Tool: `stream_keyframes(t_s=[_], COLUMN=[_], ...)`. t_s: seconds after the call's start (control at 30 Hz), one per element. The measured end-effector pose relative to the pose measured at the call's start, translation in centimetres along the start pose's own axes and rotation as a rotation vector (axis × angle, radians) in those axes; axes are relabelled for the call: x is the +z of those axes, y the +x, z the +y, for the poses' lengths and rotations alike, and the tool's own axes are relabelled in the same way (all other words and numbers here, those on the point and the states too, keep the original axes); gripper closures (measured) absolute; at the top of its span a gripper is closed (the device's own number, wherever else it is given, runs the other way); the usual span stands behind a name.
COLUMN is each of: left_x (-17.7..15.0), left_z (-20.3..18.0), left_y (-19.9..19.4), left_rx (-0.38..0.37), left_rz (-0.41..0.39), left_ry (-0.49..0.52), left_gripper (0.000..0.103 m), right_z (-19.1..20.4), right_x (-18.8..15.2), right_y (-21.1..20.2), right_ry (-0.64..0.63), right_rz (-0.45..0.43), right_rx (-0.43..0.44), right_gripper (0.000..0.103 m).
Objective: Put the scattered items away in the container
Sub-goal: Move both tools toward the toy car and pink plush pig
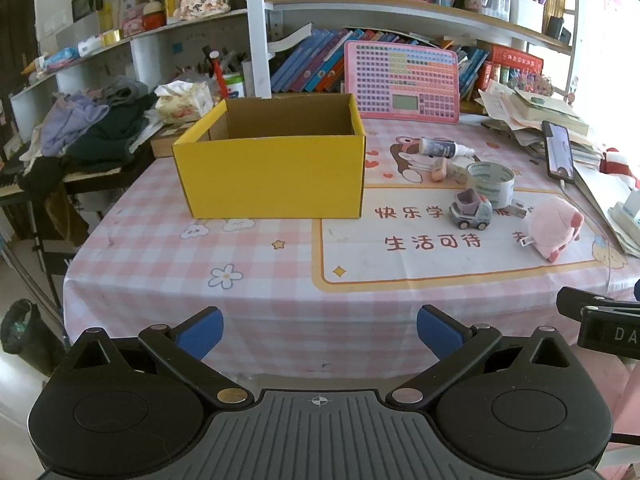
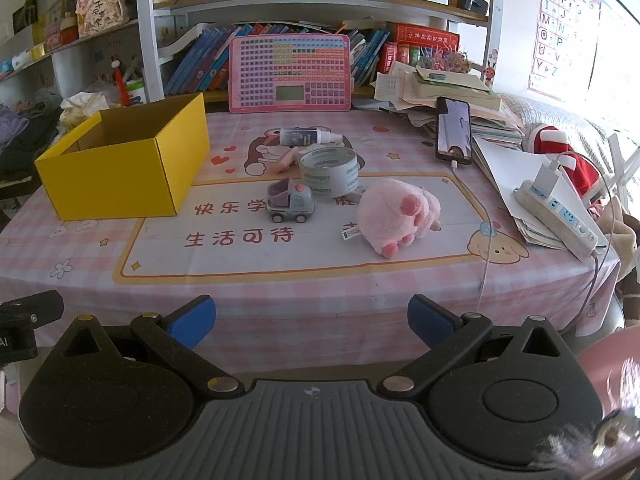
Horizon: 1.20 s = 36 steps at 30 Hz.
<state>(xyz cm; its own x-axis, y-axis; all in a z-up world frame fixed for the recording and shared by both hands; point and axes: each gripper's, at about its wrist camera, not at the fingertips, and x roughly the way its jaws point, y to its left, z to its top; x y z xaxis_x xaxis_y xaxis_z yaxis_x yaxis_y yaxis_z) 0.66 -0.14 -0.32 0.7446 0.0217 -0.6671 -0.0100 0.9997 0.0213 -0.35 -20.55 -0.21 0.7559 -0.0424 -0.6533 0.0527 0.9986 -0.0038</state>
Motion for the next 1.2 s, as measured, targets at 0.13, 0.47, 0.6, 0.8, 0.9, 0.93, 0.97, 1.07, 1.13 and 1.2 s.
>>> stream_keyframes(t_s=[0.13,0.47,0.6,0.8,0.9,0.93,0.97,1.07,1.13,1.2], left_x=[0.0,0.1,0.2,0.2,0.2,0.2,0.2,0.3,0.3,0.3], left_z=[0.0,0.5,0.7,1.0,1.1,1.1,1.1,1.3,1.4,1.5], left_y=[0.1,0.3,0.4,0.7,0.8,0.9,0.9,1.0,1.1,1.2], left_rx=[0.000,-0.009,-0.013,-0.026,-0.032,-0.033,-0.033,-0.037,-0.038,-0.045], left_rz=[0.003,-0.003,0.001,0.005,0.008,0.008,0.009,0.011,0.012,0.016], left_ry=[0.000,0.000,-0.003,-0.003,0.001,0.001,0.000,0.001,-0.002,-0.006], left_gripper=[0.000,0.000,0.000,0.000,0.000,0.000,0.000,0.000,0.000,0.000], right_z=[0.2,0.4,0.8,0.9,1.1,1.1,1.1,1.2,1.2,1.2], right_x=[0.2,0.1,0.1,0.3,0.3,0.3,0.3,0.3,0.3,0.3], right_y=[0.1,0.3,0.3,0.3,0.4,0.4,0.4,0.5,0.5,0.6], right_ry=[-0.002,-0.006,-0.009,-0.007,-0.005,-0.005,-0.005,-0.005,-0.006,-0.006], right_rz=[0.004,0.002,0.009,0.009,0.011,0.011,0.010,0.010,0.010,0.011], right_rx=[-0.002,-0.015,-0.025,-0.027,-0.030,-0.030,-0.029,-0.029,-0.029,-0.028], right_gripper=[0.000,0.000,0.000,0.000,0.000,0.000,0.000,0.000,0.000,0.000])
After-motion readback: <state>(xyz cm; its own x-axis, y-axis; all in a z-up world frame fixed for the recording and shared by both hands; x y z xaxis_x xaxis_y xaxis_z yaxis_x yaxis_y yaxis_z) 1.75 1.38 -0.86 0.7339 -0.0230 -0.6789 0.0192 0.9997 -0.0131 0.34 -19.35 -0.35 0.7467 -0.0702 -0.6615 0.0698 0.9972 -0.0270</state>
